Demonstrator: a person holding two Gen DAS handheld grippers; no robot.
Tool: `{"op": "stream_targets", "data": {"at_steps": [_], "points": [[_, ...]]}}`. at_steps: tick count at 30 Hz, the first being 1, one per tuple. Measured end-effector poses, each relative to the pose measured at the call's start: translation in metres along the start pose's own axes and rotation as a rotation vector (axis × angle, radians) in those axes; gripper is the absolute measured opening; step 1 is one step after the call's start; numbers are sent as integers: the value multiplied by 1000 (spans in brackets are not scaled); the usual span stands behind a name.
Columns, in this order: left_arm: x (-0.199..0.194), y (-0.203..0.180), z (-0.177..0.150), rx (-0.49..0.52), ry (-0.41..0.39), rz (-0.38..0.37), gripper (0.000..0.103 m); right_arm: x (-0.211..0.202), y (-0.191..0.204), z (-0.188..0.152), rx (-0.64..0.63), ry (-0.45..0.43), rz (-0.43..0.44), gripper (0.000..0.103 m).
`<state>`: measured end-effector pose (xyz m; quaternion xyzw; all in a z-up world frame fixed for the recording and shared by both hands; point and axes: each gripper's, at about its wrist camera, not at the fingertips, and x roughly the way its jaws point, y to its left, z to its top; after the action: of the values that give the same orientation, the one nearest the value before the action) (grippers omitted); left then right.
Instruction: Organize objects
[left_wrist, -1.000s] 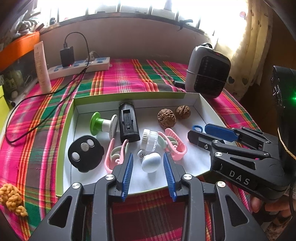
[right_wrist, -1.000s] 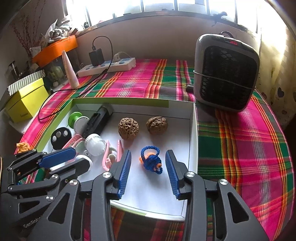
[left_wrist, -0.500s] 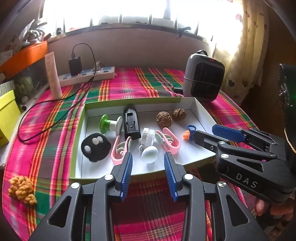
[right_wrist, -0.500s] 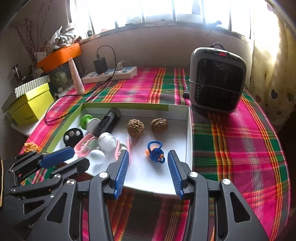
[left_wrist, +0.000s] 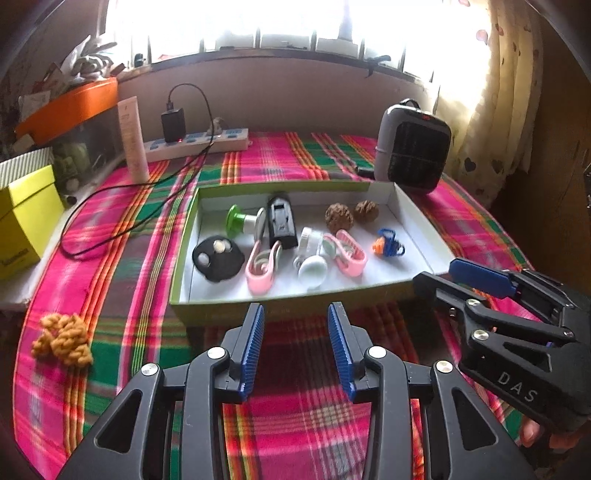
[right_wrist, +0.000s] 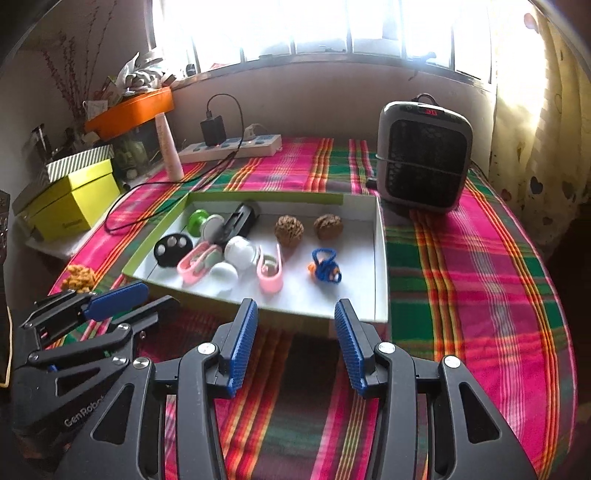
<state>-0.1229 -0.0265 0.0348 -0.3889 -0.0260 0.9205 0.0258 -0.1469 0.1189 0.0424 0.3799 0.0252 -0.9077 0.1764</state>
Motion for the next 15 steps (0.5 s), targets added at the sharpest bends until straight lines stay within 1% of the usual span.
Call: {"op": "stream_targets", "data": {"at_steps": [9,15], "points": [[-9,-1,-19,3,15,14,35,-4,1,-21,10,30,-11,45],[-9,0,-32,-2,40,21,35,-6,6,-33,-3,48,-22,45]]}}
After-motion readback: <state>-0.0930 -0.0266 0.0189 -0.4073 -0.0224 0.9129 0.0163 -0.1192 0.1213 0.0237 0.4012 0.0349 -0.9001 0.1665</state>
